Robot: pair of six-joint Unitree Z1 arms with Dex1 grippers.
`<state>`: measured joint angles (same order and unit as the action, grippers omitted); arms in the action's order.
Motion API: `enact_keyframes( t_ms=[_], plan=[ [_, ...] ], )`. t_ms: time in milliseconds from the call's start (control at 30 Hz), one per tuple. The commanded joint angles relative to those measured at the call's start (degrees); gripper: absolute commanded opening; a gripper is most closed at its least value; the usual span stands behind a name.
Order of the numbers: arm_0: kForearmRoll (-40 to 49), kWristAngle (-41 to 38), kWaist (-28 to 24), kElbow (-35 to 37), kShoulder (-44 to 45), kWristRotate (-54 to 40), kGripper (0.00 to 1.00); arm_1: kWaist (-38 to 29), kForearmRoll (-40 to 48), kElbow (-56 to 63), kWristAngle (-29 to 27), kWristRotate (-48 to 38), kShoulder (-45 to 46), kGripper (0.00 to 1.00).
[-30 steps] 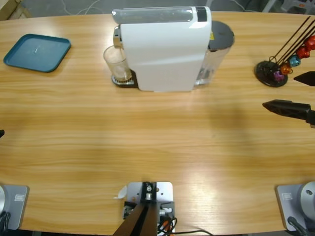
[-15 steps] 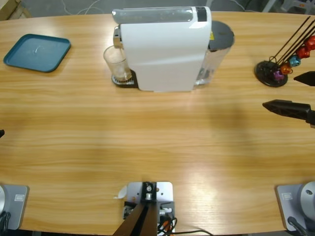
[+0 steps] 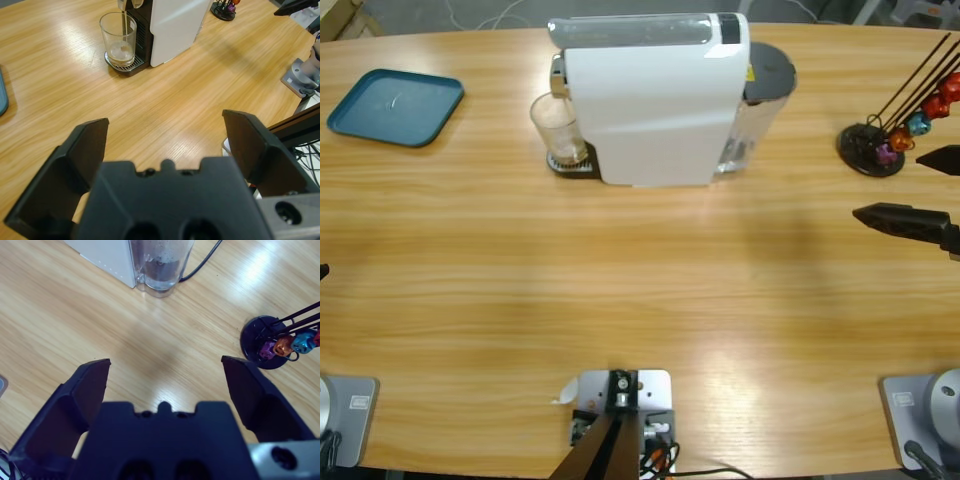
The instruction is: Pour coffee
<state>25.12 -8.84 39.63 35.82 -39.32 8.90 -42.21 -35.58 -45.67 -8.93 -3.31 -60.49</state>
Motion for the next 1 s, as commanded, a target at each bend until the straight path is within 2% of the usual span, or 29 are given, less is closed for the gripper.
enact_keyframes(
  t_ms=[33, 300, 700, 1000],
  plan=[
    [-0.51, -0.32, -0.43, -1.95, -0.14, -0.90, 1.000, -0.77, -0.10, -0.60, -0.21, 0.58, -1.48, 1.000],
    [0.61, 0.17, -0.43, -1.58, 1.44, -1.04, 1.000, -0.77, -0.10, -0.57, -0.28, 0.58, -1.30, 1.000],
    [3.53, 7.54, -0.43, -0.31, 3.18, -1.08, 1.000, -0.77, -0.10, -0.58, -0.26, 0.58, -1.44, 1.000],
    [3.41, 7.61, -0.43, -0.40, 3.11, -1.16, 1.000, -0.77, -0.10, -0.57, -0.21, 0.58, -1.28, 1.000]
  ],
)
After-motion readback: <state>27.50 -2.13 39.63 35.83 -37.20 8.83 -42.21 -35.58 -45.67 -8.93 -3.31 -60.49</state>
